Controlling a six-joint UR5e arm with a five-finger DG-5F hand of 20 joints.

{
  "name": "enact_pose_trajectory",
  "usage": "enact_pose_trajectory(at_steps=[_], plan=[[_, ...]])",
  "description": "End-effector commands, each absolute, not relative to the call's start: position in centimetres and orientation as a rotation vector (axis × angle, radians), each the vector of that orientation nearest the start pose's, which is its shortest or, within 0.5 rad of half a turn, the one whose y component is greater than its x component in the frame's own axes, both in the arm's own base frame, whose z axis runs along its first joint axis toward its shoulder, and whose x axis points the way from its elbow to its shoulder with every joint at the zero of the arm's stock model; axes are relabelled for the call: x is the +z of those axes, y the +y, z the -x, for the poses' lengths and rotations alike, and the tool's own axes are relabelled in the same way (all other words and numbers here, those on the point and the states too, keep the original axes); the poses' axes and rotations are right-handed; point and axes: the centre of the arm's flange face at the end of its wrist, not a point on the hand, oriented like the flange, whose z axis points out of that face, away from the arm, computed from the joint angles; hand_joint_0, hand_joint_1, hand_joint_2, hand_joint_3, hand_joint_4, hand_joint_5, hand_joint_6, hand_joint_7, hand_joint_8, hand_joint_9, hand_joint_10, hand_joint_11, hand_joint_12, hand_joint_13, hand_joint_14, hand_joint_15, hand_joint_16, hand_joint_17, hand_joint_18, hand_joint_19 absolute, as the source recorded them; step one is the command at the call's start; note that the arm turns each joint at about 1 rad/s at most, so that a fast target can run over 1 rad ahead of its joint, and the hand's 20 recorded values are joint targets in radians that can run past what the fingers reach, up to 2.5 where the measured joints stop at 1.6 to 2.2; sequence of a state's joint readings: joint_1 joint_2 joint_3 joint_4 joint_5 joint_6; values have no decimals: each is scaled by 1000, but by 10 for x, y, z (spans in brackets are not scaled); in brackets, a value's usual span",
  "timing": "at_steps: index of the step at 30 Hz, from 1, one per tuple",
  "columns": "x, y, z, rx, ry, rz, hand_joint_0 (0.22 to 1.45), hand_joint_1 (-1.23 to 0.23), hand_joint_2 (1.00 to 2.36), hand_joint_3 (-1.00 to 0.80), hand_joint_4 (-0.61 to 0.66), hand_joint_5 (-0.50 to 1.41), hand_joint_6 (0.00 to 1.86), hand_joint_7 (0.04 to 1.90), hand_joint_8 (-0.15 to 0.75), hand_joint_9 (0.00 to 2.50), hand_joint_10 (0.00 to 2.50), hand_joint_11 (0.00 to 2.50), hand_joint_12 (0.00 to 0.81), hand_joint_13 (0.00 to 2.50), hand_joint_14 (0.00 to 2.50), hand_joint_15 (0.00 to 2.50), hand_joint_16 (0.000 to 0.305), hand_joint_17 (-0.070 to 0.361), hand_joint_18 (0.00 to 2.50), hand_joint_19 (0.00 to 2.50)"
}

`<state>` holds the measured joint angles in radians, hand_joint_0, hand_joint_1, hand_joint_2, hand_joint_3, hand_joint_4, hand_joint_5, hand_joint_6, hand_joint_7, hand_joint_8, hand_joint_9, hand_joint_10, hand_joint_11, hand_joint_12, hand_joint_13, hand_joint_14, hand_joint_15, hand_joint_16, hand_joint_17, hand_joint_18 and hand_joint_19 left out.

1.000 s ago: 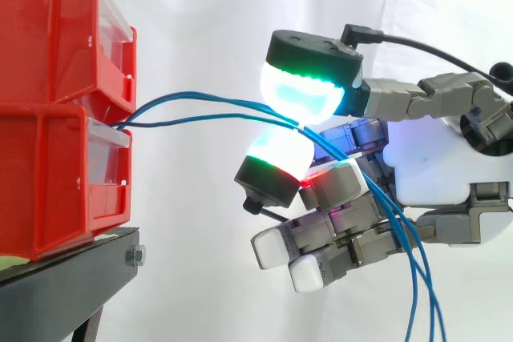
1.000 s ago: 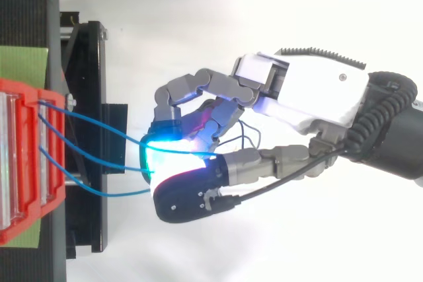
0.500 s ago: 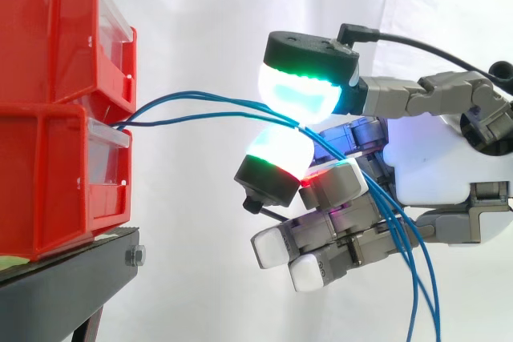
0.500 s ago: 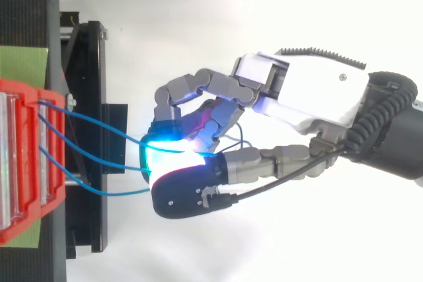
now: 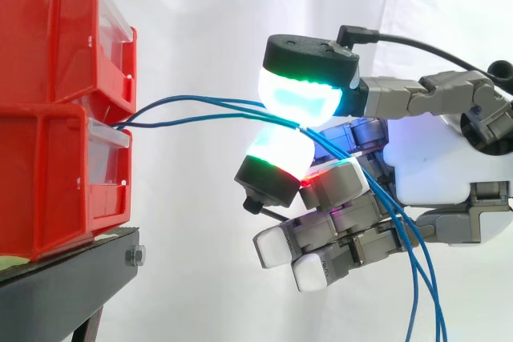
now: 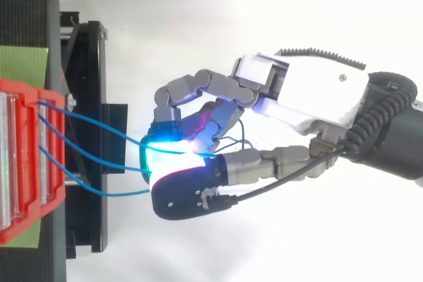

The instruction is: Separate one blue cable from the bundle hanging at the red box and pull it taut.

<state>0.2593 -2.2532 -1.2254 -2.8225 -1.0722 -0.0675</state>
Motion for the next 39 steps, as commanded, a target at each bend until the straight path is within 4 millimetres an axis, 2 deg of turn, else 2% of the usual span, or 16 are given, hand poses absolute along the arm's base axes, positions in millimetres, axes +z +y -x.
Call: enact_pose_trajectory(at_steps=[1, 7, 9, 14, 16, 19, 25, 30, 33, 39], plan=[[261, 11, -746, 968, 1084, -1277, 657, -750, 1015, -300, 180, -165, 935, 1360, 354, 1103, 21, 1192, 384, 799, 23, 666, 49, 110, 699, 637], [261, 11, -746, 968, 1084, -1277, 757, -783, 1000, -500, 66, -186, 950, 1375, 346, 1063, 16, 1166, 374, 813, 23, 645, 48, 108, 741, 597], [261, 11, -746, 968, 1084, -1277, 772, -786, 1000, -500, 103, -193, 957, 1376, 349, 1059, 16, 1169, 374, 816, 22, 650, 48, 107, 754, 595], [262, 12, -746, 970, 1083, -1272, 678, -798, 1000, -500, 179, -177, 953, 1281, 351, 1064, 16, 1188, 375, 822, 24, 662, 48, 107, 761, 610], [262, 11, -746, 968, 1082, -1273, 606, -760, 1000, -500, 199, -169, 946, 1279, 351, 1069, 16, 1194, 380, 826, 24, 661, 48, 109, 758, 624], [262, 12, -746, 970, 1083, -1272, 561, -712, 1000, -500, 209, -164, 942, 1279, 365, 1085, 15, 1199, 392, 827, 24, 663, 50, 113, 758, 630], [263, 11, -746, 968, 1079, -1273, 546, -670, 1000, -500, 200, -154, 934, 1290, 365, 1087, 16, 1189, 395, 832, 23, 671, 51, 114, 762, 636], [262, 11, -746, 967, 1080, -1274, 556, -533, 1000, -500, 191, -146, 925, 1310, 364, 1099, 16, 1199, 389, 828, 23, 672, 50, 113, 747, 650], [262, 12, -746, 968, 1082, -1273, 605, -586, 1000, -500, 178, -143, 919, 1347, 358, 1096, 17, 1203, 382, 828, 22, 678, 49, 110, 736, 658], [262, 11, -747, 968, 1079, -1273, 604, -738, 1018, -250, 201, -146, 925, 1370, 356, 1093, 17, 1210, 385, 831, 22, 687, 49, 111, 740, 666]])
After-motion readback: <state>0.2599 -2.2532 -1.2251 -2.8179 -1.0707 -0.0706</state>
